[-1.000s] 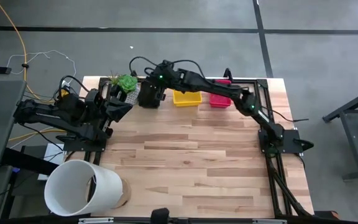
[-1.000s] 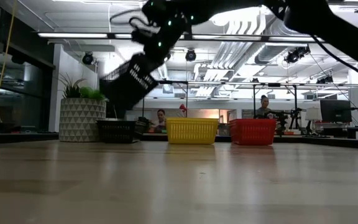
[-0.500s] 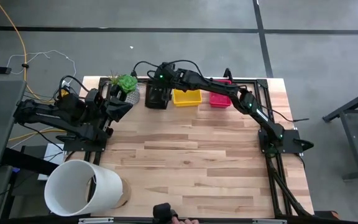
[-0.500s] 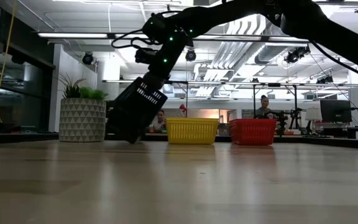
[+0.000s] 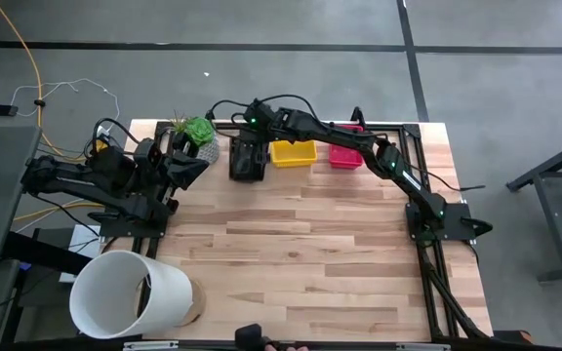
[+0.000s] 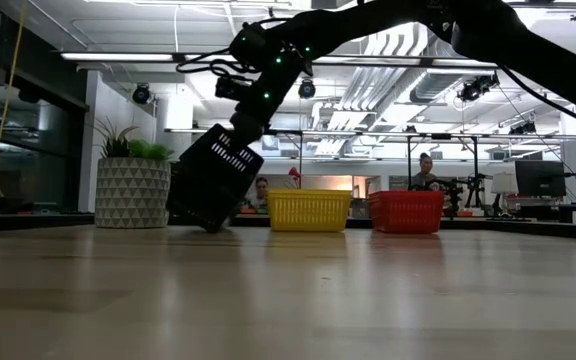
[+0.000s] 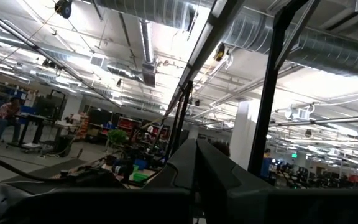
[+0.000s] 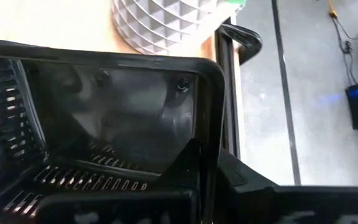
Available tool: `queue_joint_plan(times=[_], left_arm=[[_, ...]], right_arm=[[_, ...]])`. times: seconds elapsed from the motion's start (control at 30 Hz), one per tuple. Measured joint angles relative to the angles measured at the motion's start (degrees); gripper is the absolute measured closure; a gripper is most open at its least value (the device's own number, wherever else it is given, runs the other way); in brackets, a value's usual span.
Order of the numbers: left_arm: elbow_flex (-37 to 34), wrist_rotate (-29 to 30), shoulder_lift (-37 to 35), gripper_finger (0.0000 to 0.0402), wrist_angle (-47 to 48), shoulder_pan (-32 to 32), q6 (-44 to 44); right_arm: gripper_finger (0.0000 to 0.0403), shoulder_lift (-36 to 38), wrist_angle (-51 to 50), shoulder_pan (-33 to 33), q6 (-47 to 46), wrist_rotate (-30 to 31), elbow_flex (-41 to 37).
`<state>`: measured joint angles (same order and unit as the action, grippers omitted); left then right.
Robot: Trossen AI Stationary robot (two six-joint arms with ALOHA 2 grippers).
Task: Stack baskets by color
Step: Stack the bottom black bin on the top black bin, then adjust the stacked black bins
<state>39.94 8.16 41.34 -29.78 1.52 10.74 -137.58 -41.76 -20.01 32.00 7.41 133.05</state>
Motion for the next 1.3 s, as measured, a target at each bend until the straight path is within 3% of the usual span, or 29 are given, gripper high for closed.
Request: queue_joint_plan(times=[0.67,0.77,1.1,1.3], left_arm=[[0.0,0.0,0.0,0.0402,0.1,0.0,0.0],[0.0,0.0,0.0,0.0402,0.2,0.0,0.0],[0.0,0.0,0.0,0.0401,0.7,0.0,0.0],[0.0,0.0,0.0,0.0401,1.7,0.0,0.0]], right_arm=[[0.0397,0.1,0.0,0.1,-0.7,-4.7,0.0],[0.0371,0.1,0.0,0.1,-1.8,-4.9,-0.1],[0.0229,0.1,-0.1,0.1,-3.5,-4.1,-0.1],[0.0197,2.2,-4.6,0.1,-3.3,-4.5,-0.1]])
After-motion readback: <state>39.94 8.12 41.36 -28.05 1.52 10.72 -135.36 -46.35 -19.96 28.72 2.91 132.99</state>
